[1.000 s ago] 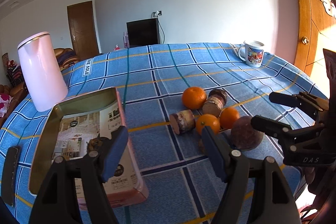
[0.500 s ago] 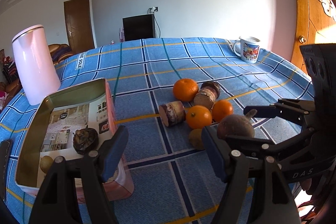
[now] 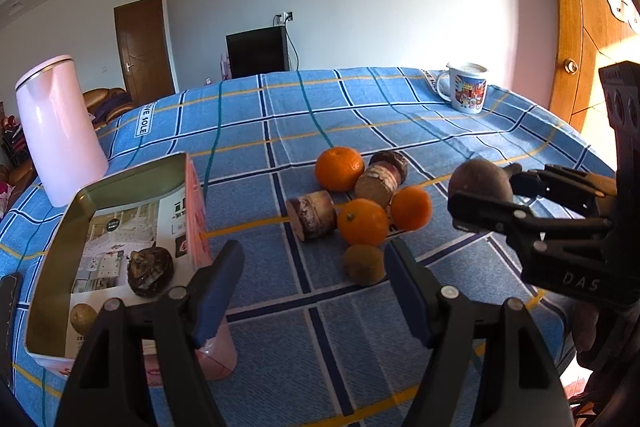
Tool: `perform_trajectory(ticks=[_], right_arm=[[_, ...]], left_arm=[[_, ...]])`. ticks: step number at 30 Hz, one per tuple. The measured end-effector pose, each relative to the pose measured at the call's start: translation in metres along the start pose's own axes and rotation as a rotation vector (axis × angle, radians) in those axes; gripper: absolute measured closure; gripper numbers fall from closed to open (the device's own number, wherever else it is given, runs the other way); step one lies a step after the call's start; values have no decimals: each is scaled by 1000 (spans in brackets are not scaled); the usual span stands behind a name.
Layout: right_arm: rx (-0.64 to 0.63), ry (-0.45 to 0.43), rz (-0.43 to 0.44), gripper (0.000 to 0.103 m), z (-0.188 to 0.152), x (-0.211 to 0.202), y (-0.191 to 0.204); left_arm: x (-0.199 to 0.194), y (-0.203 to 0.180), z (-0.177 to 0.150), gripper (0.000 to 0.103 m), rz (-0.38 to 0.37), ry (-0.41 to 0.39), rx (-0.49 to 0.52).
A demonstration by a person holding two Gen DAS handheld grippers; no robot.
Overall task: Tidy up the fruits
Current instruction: 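Grasp the purple mangosteen with the right tool, then grasp a second yellow-green lime with the left tool while the right tool holds the mangosteen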
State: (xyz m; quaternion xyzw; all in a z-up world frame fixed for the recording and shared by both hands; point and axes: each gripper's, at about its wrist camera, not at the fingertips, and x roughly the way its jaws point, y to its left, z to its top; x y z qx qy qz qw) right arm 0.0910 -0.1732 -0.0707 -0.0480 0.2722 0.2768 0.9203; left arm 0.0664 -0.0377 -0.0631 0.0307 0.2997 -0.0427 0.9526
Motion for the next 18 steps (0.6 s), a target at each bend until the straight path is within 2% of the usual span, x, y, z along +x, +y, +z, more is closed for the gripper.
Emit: perform_trajectory(ticks=[2, 4, 9, 12, 14, 16, 17, 18], right_arm=[[-7, -21, -63, 52, 1, -3, -6], [3, -29, -88, 52, 2, -5, -13], [71, -24, -37, 52, 3, -3, -27], [68, -26, -31, 52, 2, -3, -25], [72, -26, -24, 52, 1, -2, -25], [73, -23, -18, 52, 0, -2, -25], [72, -22, -18, 52, 0, -2, -25], [69, -22, -20, 52, 0, -2, -25]], left_arm=[[4, -6, 2, 28, -5, 9, 8], [10, -11, 3, 28, -11, 23, 17], [25, -17, 9, 30, -35, 86, 20], [35, -20, 10, 44, -67, 137, 25], [41, -18, 9, 62, -76, 169, 10], [43, -19, 8, 64, -91, 179, 13], [44, -21, 7, 71, -96, 187, 20], [44, -22, 6, 72, -99, 191, 27]])
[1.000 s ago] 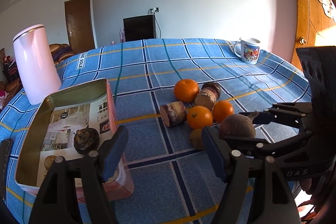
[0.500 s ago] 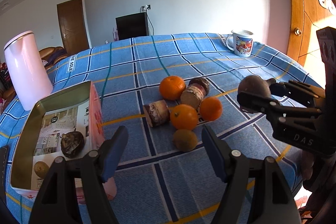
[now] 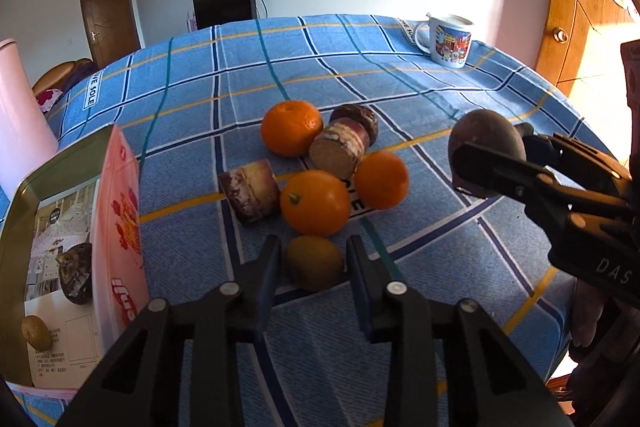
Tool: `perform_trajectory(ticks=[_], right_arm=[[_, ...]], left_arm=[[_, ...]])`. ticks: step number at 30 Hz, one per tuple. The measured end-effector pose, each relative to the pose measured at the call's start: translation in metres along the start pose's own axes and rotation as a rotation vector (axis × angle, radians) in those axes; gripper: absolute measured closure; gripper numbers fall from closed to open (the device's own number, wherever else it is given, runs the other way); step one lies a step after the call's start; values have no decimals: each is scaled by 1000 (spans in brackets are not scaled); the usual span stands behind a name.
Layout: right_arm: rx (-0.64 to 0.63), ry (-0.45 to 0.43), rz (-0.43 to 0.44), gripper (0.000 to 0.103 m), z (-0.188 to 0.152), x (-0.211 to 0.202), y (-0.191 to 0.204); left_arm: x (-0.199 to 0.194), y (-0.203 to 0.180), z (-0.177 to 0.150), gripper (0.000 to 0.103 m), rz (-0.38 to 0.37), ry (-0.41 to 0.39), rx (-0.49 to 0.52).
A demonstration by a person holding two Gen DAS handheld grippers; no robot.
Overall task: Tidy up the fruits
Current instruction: 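Grasp a second yellow-green lime with the left tool while the right tool holds the mangosteen, then carry the lime into the tin and open the left tool while the right tool carries the mangosteen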
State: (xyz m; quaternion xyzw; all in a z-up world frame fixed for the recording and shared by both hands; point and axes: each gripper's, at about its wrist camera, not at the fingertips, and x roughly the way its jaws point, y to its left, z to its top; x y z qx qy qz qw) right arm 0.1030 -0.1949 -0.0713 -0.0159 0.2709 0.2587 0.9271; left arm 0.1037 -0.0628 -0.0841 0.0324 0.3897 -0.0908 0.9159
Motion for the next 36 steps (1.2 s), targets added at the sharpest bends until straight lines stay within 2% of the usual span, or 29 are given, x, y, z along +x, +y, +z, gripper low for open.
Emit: perform_trajectory(ticks=[3, 10, 20, 36], right_arm=[[-9, -11, -8, 52, -1, -2, 2], [-22, -79, -7, 52, -3, -13, 4], [-40, -138, -11, 52, -4, -21, 7], [-70, -227, -22, 52, -9, -34, 13]], left_arm=[[-4, 2, -2, 72, -18, -18, -9], [-23, 17, -8, 72, -66, -134, -81], [-38, 14, -13, 72, -12, -251, -63], [-52, 14, -18, 72, 28, -357, -56]])
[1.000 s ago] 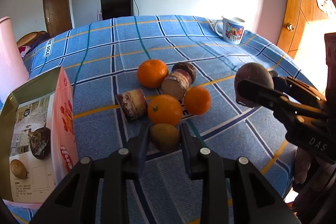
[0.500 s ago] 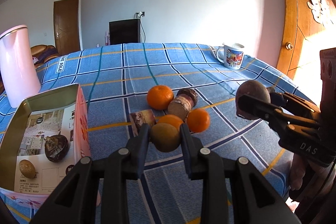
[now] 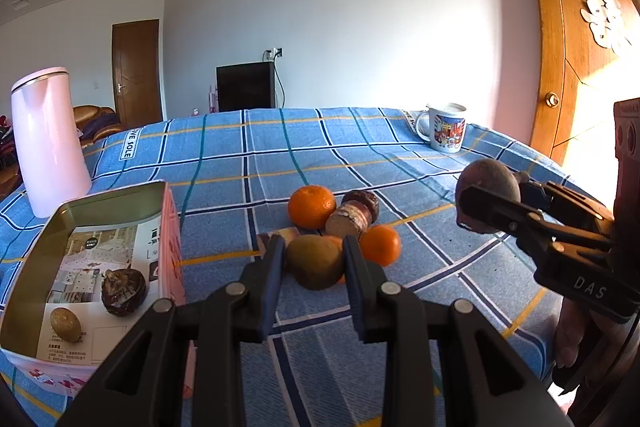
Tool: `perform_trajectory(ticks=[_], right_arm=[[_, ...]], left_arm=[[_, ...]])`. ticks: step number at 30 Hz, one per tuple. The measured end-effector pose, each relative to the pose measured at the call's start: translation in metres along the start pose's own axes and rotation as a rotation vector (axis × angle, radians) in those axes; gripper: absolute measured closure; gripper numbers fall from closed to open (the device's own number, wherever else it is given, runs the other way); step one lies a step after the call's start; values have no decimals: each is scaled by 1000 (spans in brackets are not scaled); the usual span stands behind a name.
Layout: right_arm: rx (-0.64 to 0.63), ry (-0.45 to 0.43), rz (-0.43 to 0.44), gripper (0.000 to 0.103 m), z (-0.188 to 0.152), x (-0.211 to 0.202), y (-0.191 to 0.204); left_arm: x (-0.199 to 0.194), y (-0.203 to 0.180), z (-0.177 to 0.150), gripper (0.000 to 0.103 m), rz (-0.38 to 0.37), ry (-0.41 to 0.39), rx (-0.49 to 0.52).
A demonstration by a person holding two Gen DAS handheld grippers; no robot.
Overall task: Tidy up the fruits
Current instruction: 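Carry the lime into the tin and open the left tool while the right tool carries the mangosteen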
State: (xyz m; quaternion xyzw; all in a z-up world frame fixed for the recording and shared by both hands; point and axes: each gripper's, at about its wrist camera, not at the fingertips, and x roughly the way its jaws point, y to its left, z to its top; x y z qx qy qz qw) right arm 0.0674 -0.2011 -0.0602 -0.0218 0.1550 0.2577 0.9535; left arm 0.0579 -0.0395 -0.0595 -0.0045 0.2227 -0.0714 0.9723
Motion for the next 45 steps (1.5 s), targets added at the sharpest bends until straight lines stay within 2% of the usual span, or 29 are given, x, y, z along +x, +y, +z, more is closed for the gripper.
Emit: perform_trajectory(ticks=[14, 20, 29, 45], right_arm=[[-14, -55, -8, 52, -1, -8, 3], [-30, -17, -23, 52, 2, -2, 7], [-18, 28, 81, 52, 18, 13, 28], [-112, 72, 230, 52, 60, 65, 97]], left_arm=[[-8, -3, -2, 72, 26, -47, 12], [-14, 9, -2, 72, 51, -35, -20], [-33, 44, 2, 72, 111, -52, -83], [-40, 115, 6, 72, 218, -35, -171]])
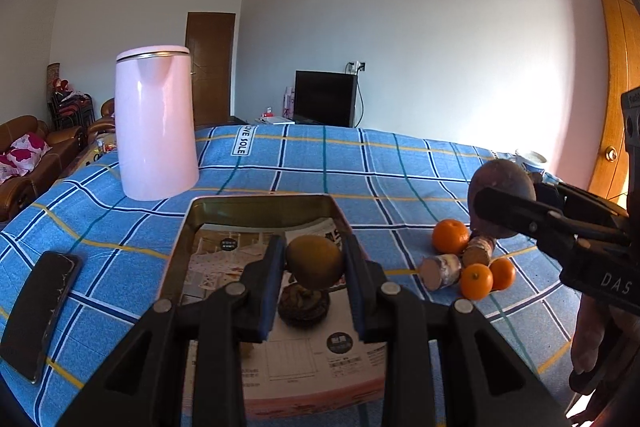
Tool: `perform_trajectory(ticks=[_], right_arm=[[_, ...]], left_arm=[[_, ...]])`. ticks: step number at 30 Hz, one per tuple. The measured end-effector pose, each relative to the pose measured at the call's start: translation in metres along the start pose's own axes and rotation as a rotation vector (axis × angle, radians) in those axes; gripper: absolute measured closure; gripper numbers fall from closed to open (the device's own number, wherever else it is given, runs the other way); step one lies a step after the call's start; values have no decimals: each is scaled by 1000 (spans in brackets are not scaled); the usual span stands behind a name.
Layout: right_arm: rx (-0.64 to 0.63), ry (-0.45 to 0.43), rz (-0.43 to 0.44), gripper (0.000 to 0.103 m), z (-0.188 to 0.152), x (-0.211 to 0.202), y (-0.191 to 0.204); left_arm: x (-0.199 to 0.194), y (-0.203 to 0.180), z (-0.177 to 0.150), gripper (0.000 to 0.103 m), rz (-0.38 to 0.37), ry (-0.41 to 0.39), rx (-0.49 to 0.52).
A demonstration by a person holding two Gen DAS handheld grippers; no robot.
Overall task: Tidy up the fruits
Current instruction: 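Carry the lime into the tin and open the left tool while the right tool carries the mangosteen, then lower the mangosteen into the tin and open the right tool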
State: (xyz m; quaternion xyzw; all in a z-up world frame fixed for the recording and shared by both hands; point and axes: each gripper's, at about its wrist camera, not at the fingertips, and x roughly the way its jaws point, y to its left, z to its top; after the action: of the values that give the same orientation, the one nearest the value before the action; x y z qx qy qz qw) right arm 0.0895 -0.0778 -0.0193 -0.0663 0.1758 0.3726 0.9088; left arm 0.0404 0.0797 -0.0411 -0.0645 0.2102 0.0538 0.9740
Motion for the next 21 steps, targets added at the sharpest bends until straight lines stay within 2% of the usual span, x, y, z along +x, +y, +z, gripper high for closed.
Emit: perform_trajectory(ticks=[8, 16, 21], right_arm=[[-20, 42, 59, 52, 13, 38, 25], [-44, 126, 94, 52, 12, 82, 46], [-66, 188, 93, 52, 9, 106, 56]], left_arm=[[12, 28, 4, 72, 18, 31, -33], [27, 54, 11, 72, 34, 75, -69], [37, 65, 11, 72, 16, 118, -87]])
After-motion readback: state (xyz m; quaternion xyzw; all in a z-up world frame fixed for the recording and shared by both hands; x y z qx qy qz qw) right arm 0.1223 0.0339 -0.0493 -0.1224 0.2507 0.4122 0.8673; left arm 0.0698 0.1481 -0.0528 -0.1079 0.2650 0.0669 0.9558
